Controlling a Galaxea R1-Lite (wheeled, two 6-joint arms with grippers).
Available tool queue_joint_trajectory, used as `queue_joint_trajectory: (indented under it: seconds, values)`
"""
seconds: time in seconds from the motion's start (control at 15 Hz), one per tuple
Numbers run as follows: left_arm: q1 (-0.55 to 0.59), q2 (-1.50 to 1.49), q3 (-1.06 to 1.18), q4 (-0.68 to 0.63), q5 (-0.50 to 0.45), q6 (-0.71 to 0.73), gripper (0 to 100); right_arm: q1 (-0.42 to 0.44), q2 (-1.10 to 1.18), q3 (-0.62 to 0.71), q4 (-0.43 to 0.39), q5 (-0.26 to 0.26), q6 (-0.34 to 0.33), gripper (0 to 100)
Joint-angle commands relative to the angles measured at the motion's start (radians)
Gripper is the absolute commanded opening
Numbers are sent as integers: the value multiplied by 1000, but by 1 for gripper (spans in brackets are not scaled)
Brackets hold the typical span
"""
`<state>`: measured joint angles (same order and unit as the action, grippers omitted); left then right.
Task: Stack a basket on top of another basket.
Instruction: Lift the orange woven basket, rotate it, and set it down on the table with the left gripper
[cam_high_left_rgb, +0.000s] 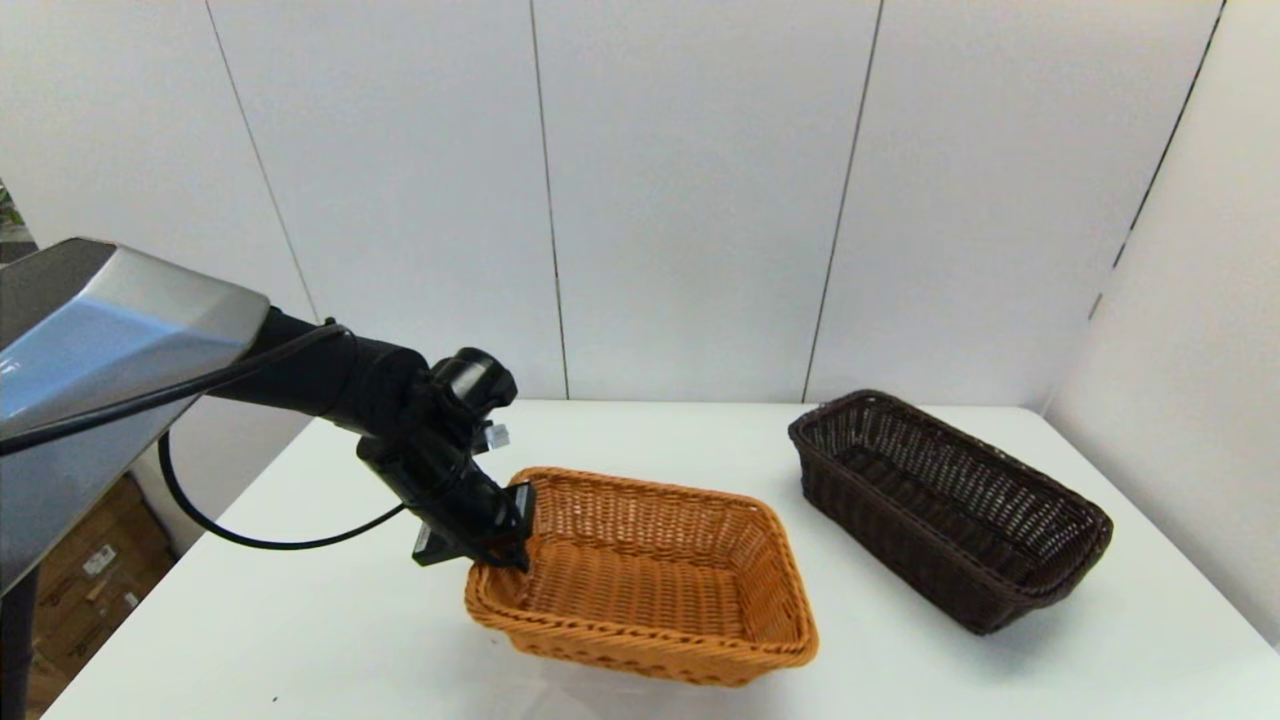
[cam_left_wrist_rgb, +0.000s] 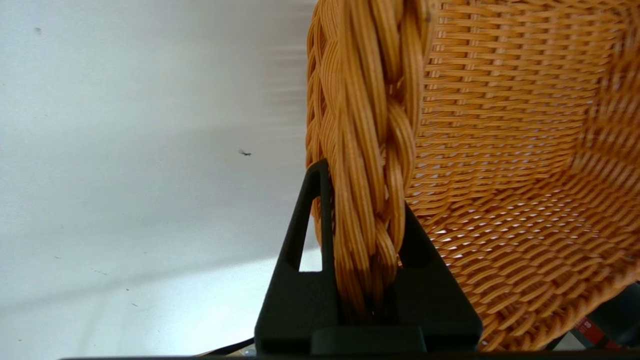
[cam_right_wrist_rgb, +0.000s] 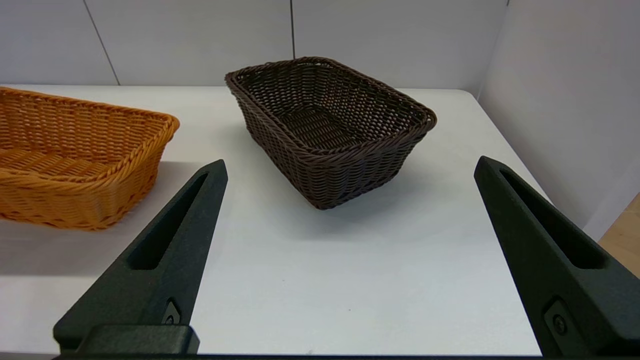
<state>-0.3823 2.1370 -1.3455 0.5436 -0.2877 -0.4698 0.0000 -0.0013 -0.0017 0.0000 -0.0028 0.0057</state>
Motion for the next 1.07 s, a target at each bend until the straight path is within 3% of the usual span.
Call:
queue_joint_trajectory:
  seconds: [0.07,1.07]
  values:
    - [0,12,2,2,5,2,0,0,1,0,0,0,-1,100]
    - [-7,-5,8,10,8,3,0,0,1,0,0,0,-1,100]
